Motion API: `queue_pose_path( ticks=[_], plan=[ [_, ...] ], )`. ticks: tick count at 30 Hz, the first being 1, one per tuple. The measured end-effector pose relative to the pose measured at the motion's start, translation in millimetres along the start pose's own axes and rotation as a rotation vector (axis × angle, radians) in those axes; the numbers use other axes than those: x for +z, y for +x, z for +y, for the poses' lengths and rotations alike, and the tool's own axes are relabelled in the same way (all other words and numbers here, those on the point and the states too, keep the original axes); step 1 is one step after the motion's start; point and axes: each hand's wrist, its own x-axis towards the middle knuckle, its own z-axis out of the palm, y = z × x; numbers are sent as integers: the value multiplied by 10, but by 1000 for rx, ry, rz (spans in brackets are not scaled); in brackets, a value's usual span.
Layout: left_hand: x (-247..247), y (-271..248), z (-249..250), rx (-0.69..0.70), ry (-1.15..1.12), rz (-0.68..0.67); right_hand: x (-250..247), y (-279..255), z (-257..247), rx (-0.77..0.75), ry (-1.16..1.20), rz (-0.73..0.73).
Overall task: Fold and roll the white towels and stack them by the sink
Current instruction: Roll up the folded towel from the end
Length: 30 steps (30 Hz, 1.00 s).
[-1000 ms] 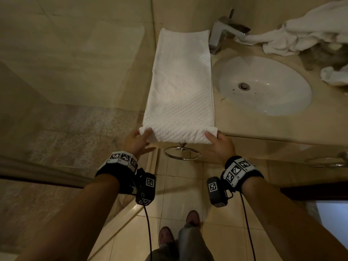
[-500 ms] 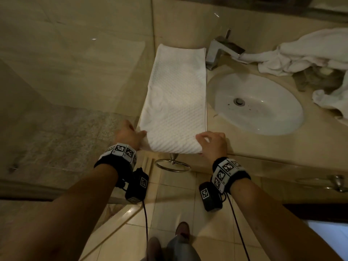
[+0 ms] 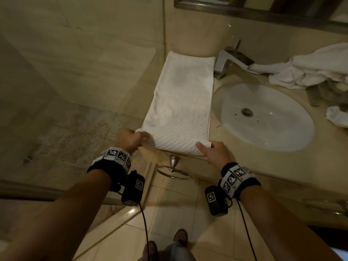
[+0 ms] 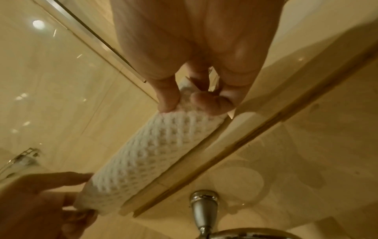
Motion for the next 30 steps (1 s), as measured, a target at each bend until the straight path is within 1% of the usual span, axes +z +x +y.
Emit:
queue_pose_path(
  ticks=[1,3,4,5,6,7,8,9,10,11,12,14,16,17,18,19,20,21,22,23,24,25,27,30],
  plan=[
    [7,23,12,15,64,10,-14,30,-13,-8,-60,8],
    [15,37,17,66,315,59,-26,73,-37,-10,-161,22],
    [20,-1,27,131,444,108,-32,97,-48,-1,-203,19],
    [30,-56,41,236,535,173,-33,121,-63,12,-231,16],
    [45,-102,43,394,605,240,-30,158,-76,26,-243,16],
    [57,-167,69,587,678,264,-26,196,-94,40,-249,18],
    [80,-225,82,757,778,228,-25,233,-123,54,-252,20],
    [110,-254,63,881,886,146,-22,275,-151,75,-255,20],
    [143,-262,32,919,983,59,-26,312,-176,101,-258,25],
    [171,-238,9,878,1049,-16,-27,340,-206,131,-257,22],
    [189,-189,2,828,1082,-55,-21,377,-227,168,-255,18],
    [231,-72,31,794,1140,-74,-25,428,-260,219,-248,38],
    [293,44,125,774,1201,-103,-1,485,-319,191,-306,141],
    [337,94,176,748,1233,-113,11,476,-370,117,-364,204],
    [389,140,215,722,1260,-114,27,458,-415,-3,-443,251],
    [436,171,261,704,1281,-105,54,426,-471,-154,-545,271],
    [482,207,310,692,1294,-90,85,395,-542,-311,-653,247],
    [517,237,352,683,1307,-78,135,354,-619,-444,-751,173],
    [532,246,387,685,1324,-70,212,336,-647,-525,-841,69],
    [537,258,416,694,1340,-69,294,334,-669,-539,-937,-29],
    [534,278,438,708,1357,-70,371,368,-673,-505,-1025,-94],
    [533,291,450,720,1369,-72,429,410,-673,-464,-1100,-114],
    [530,369,478,733,1378,-71,489,526,-716,-428,-1181,-66],
    [556,485,550,704,1365,-92,515,654,-781,-373,-1194,-39]
  ],
)
